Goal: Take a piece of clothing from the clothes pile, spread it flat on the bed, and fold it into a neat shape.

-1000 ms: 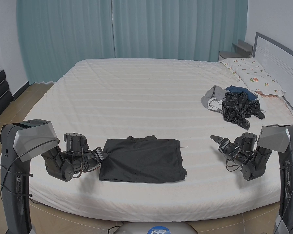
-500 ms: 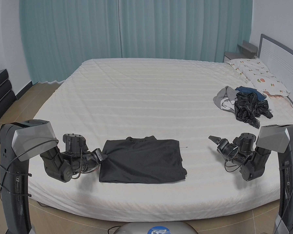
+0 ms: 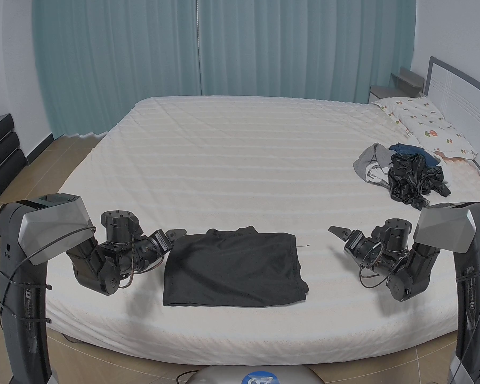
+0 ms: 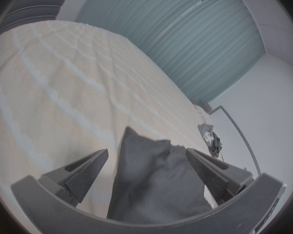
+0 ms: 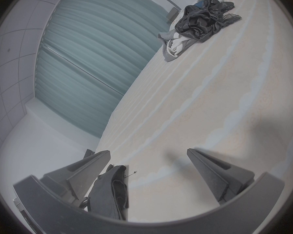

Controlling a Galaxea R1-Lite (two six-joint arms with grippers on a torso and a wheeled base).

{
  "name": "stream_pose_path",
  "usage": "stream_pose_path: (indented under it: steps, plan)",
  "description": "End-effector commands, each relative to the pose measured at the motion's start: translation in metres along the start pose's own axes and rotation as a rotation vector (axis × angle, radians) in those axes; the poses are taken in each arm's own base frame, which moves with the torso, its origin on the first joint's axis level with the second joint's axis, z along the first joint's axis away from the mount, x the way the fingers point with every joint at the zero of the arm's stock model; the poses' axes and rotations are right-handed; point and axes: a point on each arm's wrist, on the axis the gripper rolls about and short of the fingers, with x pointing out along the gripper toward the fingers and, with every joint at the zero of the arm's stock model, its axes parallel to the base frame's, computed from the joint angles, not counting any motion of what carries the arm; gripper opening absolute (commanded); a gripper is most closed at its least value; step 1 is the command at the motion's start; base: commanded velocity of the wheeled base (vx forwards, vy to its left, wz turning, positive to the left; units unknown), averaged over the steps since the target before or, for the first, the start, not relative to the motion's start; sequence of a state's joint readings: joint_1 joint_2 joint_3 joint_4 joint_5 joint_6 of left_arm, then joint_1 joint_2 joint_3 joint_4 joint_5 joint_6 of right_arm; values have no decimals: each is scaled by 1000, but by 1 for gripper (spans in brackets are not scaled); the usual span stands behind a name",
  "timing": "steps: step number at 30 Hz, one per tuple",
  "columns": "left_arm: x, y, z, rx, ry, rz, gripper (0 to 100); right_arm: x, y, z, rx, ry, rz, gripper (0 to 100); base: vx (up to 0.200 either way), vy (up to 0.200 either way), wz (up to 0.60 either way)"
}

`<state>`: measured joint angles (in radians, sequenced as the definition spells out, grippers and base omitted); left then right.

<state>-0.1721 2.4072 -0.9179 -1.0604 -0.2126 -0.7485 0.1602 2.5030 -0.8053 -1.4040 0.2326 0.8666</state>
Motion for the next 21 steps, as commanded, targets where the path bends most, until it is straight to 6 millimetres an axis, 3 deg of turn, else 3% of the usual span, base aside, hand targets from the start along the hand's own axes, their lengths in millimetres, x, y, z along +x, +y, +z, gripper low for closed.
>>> stream_pose_path:
  steps: [1,14,21]
  plan:
    - [6,2,0,-24,-8,7,100,2,4,-10,-7,14,3,100,0,0,0]
    - [1,8,5,-50,-52,48,100,3,-1,-13,-4,17,-8,100,0,0,0]
    - [0,11,7,-54,-56,51,100,4,-1,-13,-4,19,-7,100,0,200,0]
